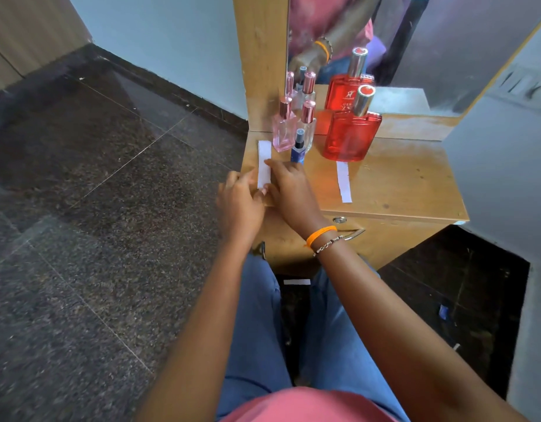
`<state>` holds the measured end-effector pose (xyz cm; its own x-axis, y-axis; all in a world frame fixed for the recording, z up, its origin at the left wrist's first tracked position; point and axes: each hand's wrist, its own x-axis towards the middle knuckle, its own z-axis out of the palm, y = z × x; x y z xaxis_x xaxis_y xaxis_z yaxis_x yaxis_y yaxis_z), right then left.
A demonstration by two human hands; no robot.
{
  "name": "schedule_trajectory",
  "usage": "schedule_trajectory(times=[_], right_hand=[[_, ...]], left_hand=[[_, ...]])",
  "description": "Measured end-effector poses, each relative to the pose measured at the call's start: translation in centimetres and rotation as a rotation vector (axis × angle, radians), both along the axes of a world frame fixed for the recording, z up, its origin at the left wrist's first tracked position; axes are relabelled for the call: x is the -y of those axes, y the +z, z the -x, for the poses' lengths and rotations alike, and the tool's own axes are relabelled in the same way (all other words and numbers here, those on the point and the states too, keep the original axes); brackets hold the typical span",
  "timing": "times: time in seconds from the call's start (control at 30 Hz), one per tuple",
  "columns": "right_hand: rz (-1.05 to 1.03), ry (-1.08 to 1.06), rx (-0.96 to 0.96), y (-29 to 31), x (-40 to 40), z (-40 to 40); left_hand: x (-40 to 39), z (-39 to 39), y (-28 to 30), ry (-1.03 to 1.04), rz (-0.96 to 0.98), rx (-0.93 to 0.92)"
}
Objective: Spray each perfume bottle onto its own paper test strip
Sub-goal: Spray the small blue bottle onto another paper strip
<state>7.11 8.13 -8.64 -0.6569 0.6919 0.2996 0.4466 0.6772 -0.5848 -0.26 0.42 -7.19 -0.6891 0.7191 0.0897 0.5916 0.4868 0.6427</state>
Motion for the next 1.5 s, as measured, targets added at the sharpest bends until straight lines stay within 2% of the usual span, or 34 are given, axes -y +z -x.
schedule_trajectory(times=[0.23,0.43,0.67,1.0,1.17,1.33,1.4,1.5], right_hand=[[-0.044,0.060,0.109,0.5,-0.6,-0.2],[-0.054,0.066,0.208,1.6,-1.3,0.1],[-0.279,0.100,0.274,2.1,-1.0,0.0],[-0.087,0.077,0.051,2.5,-1.2,-0.2],[-0.185,0.014,-0.086,2.2,-0.6,-0.3],[-0.405,-0.041,-0.289,2.4,1.0,-1.5],[-0.474,-0.040,-0.320,2.3,1.8,-2.3],[-0.513,-0.007,-0.323,1.6,2.6,-4.1]], left_hand=[[-0.2,1.2,-0.8,-0.056,-0.056,0.109],[-0.3,1.4,-1.0,-0.059,-0.077,0.105],[-0.3,1.4,-1.1,-0.052,-0.076,0.072],[-0.3,1.4,-1.2,-0.061,-0.079,0.058],[-0.1,1.2,-0.7,-0.031,-0.104,0.089],[0.6,-0.1,1.5,0.064,-0.268,0.091],[0.7,-0.8,2.5,0.042,-0.274,0.161],[0.5,-1.5,3.2,-0.008,-0.316,0.421]])
